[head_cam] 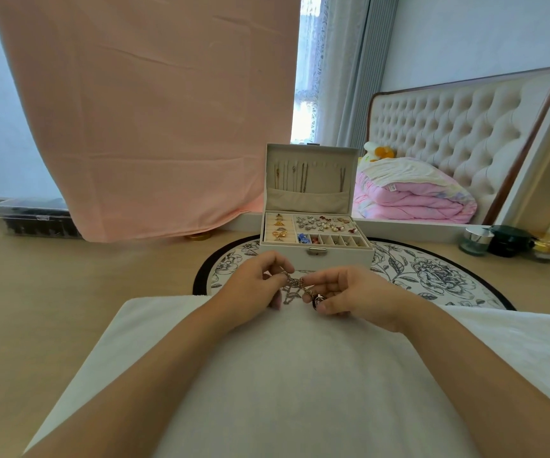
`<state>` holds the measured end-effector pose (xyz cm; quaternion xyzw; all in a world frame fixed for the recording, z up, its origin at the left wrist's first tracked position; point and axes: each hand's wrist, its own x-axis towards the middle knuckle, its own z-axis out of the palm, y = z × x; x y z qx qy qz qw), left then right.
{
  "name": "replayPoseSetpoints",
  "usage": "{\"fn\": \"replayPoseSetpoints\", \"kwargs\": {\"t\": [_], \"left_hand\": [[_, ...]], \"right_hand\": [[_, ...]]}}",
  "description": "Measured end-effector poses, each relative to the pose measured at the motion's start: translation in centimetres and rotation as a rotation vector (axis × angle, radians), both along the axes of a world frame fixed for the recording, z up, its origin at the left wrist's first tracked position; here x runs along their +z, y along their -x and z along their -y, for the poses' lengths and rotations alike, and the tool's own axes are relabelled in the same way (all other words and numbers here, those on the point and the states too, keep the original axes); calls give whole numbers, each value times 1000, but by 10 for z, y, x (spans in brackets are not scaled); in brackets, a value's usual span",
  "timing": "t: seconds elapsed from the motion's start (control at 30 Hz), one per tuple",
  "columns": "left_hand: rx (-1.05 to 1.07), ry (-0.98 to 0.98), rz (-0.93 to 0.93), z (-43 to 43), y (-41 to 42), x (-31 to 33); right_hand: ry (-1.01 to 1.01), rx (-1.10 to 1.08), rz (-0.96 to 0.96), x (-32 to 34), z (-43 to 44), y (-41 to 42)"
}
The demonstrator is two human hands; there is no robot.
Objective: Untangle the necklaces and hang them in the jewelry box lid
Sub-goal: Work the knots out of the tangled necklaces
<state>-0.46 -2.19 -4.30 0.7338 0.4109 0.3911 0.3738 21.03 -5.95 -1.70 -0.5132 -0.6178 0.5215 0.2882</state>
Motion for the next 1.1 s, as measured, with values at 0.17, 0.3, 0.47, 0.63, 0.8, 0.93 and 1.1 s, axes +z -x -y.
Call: {"fn": "replayPoseSetpoints", "kwargs": {"t": [0.17, 0.3, 0.47, 0.63, 0.8, 0.93, 1.1], "left_hand": [[28, -235, -276, 2, 4, 2], [1, -344, -437, 0, 5, -1], [-118, -378, -395, 10, 0, -2], [-36, -393, -252, 10, -10, -5], [-67, -206, -99, 11, -8, -4], [-23, -136, -32, 13, -11, -4], [1, -54, 66, 12, -11, -3]], "right_hand": [[5, 87, 10, -2, 0, -8], [-20, 44, -11, -7, -2, -5], [-68, -11, -39, -10, 0, -1], [-67, -33, -114, -9, 0, 2], [-52, -41, -104, -7, 2, 0], [-61, -128, -50, -3, 4, 1], [-119, -189, -14, -1, 5, 0]]}}
